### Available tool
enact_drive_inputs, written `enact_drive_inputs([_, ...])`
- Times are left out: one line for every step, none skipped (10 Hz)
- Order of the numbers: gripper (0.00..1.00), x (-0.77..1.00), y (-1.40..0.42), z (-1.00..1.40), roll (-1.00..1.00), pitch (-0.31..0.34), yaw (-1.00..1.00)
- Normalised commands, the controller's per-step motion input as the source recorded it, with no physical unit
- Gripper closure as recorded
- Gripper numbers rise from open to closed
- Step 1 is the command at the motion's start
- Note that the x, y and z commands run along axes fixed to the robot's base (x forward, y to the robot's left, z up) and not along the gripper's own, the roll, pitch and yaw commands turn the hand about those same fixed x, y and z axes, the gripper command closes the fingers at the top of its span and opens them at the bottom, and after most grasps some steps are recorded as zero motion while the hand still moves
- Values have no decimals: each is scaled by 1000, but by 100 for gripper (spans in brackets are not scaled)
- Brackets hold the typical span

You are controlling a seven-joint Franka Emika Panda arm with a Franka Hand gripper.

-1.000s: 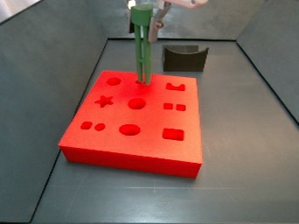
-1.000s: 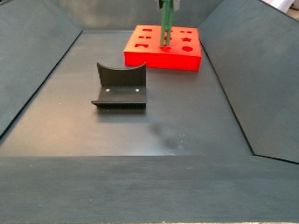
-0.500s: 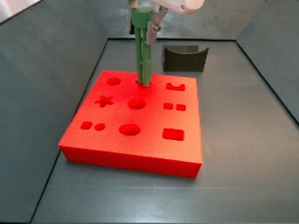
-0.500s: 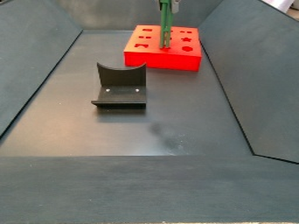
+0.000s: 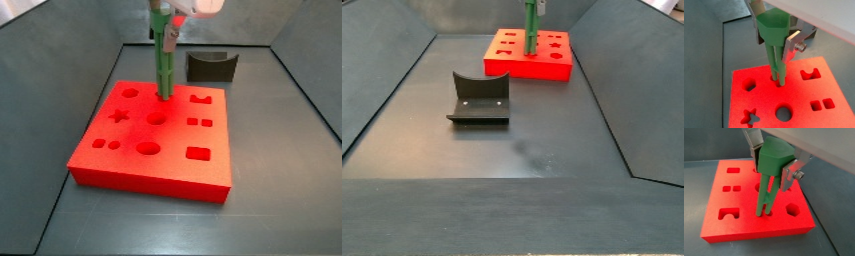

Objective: Pick up the 3 prong object. Move up. Place the 3 prong object on the fixture. Regrasp the 3 prong object. Move to above the board. Insert the 3 prong object.
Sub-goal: Insert the 3 prong object.

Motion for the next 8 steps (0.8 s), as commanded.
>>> enact_drive_inputs([100, 0, 0, -140, 151, 51, -246])
enact_drive_inputs([100, 0, 0, 0, 91, 70, -351])
enact_drive_inputs([100, 0, 0, 0, 37, 67, -354])
enact_drive_inputs([100, 111, 0, 0, 1, 27, -323])
enact_drive_inputs([100, 57, -31, 0, 26, 0, -334])
enact_drive_inputs([100, 126, -63, -166, 64, 14, -420])
enact_drive_inputs([100, 66, -114, -249, 114, 20, -451])
enact_drive_inputs([100, 0, -214, -289, 200, 0, -371])
